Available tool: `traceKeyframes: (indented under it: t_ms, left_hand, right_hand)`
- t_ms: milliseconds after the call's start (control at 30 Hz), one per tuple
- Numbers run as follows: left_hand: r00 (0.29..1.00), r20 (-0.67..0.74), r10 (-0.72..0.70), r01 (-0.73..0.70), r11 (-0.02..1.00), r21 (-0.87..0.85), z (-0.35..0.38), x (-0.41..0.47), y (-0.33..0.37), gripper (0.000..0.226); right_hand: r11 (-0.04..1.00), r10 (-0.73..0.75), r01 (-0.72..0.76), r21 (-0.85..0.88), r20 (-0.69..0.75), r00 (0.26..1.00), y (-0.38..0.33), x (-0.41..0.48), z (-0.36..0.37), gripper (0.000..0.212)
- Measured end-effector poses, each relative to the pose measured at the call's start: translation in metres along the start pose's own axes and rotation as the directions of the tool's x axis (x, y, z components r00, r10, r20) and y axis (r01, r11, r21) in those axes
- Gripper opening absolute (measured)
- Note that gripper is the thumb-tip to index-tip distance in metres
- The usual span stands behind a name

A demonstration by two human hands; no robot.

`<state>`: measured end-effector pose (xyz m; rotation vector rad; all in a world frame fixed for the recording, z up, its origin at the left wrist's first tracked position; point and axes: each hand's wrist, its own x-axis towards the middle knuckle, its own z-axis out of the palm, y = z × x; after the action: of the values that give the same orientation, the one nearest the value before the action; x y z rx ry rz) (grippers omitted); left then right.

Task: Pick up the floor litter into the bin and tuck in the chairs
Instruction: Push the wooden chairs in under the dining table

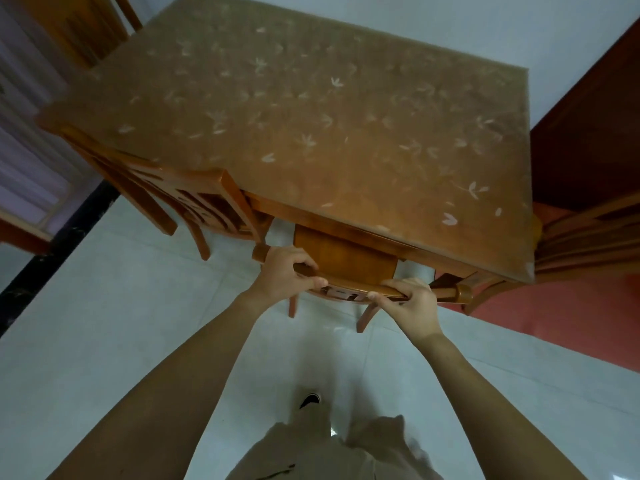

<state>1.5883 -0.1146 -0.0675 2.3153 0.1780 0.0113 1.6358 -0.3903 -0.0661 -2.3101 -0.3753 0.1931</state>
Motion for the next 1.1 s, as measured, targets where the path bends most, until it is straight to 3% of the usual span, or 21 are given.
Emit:
traceKeyframes:
  t_ms: [167,333,467,800,1100]
  left_hand:
    - [0.999,0.029,-0.019,0.019,1.0,-0.005,-0.013,0.041,-0.004,0.035]
    - [0.999,0.029,0.024,-0.023,0.999,-0.037,-0.023,0.076,-0.008,0.041]
    - [0.999,0.032,0.012,-0.012,1.0,-0.002,-0.029,0.101,-0.007,0.032]
    - [0.994,0.112,0.001,-0.002,1.0,0.008,-0.035,0.12,-0.02,0.041]
    - [0.988,0.152,-0.038,0.032,0.999,0.042,-0.043,0.114,-0.008,0.033]
  right_hand:
    - [0.996,0.074,-0.074,0.046,0.006,0.997,-0.005,0.037,0.003,0.045]
    - [0.993,0.1,-0.101,0.068,0.016,0.995,-0.008,0.067,0.003,0.061]
    - [0.989,0.114,-0.114,0.098,0.007,0.994,-0.01,0.09,0.003,0.036]
    - [0.993,0.094,-0.092,0.075,-0.029,0.995,-0.013,0.097,0.012,0.038]
    - [0.99,0.121,-0.12,0.071,-0.008,0.993,-0.019,0.096,0.01,0.04]
